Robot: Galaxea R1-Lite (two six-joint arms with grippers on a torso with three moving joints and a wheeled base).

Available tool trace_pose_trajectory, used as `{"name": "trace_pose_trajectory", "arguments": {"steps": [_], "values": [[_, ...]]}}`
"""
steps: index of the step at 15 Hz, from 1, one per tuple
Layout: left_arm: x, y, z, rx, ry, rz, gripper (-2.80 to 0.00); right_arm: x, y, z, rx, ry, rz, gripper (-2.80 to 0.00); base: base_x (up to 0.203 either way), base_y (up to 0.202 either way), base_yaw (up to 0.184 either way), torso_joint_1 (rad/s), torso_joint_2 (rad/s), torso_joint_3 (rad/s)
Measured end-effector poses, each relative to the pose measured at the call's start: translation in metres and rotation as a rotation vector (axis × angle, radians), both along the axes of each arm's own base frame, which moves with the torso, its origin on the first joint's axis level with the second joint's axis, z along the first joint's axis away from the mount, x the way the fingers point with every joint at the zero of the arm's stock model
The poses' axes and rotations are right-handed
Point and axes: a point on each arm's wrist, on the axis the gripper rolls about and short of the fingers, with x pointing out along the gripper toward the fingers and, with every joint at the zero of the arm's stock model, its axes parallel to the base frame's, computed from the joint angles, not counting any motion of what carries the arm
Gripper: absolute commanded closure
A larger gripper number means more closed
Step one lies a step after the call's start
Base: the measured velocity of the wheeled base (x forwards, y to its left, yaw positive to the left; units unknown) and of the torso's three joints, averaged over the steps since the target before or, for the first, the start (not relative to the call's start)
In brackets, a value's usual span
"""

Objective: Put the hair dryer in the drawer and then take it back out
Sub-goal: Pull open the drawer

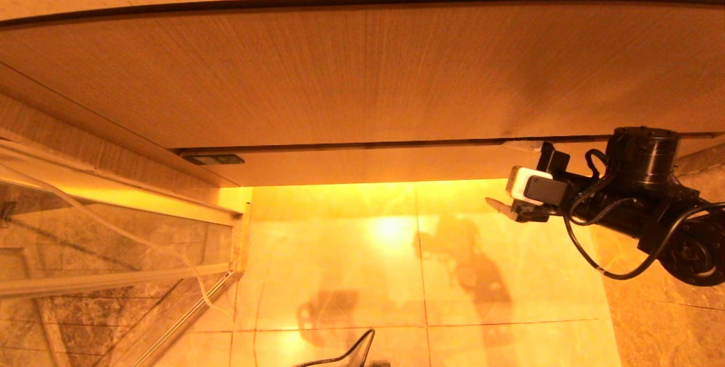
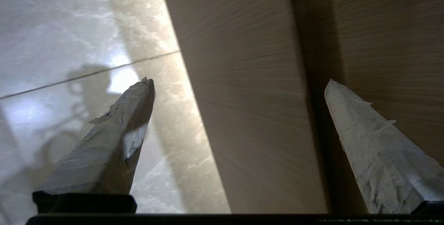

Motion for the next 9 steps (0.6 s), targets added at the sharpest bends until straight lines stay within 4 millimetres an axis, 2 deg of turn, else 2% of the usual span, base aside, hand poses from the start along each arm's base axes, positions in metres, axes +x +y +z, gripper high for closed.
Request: {"name": "trace_pose_trajectory", "arguments": {"steps": [9], "values": [[0.000, 0.000, 0.000, 0.000, 0.000, 0.000, 0.00, 0.017, 0.000, -0.001, 0.005, -0.026, -0.009, -2.80, 0.000, 0.000, 0.000, 0.000, 0.00, 0.000]]}}
